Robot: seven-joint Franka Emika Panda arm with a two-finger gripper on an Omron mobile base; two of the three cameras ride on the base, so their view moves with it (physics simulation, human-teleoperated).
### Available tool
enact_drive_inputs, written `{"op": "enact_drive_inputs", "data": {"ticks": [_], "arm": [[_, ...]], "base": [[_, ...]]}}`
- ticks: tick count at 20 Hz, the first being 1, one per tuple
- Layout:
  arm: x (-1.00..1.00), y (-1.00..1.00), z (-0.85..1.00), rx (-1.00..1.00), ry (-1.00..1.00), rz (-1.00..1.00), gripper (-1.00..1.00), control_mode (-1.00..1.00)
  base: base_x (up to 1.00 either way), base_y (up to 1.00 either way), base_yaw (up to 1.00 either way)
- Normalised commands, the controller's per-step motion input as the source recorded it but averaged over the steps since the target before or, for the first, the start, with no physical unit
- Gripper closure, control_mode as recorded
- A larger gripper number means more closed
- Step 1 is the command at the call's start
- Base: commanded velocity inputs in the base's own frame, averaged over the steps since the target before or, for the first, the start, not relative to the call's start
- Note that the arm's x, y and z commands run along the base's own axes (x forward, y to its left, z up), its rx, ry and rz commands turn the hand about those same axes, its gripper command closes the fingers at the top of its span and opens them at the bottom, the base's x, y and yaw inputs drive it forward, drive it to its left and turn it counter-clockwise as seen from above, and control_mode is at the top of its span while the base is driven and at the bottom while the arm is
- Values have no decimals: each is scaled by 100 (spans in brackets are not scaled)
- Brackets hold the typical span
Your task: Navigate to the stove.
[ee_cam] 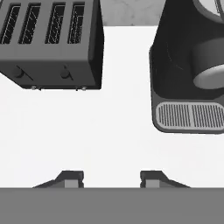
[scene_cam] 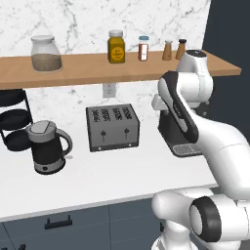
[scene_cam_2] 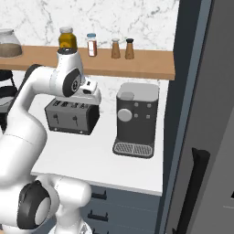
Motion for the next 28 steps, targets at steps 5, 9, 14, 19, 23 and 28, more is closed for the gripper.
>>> {"op": "enact_drive_inputs", "data": {"ticks": [5, 9, 14, 19, 23, 28], "arm": [[-37, -8, -6, 0, -1, 0, -100, -100], [-82, -3, -37, 0, 0, 0, -100, -100], [-62, 1, -57, 0, 0, 0, -100, -100], [0, 0, 0, 0, 0, 0, -100, 100], [0, 0, 0, 0, 0, 0, -100, 100], [0, 0, 0, 0, 0, 0, -100, 100]], "base": [[0, 0, 0], [0, 0, 0], [0, 0, 0], [-61, 12, 3], [-63, 39, 4], [-35, 78, 0]]}}
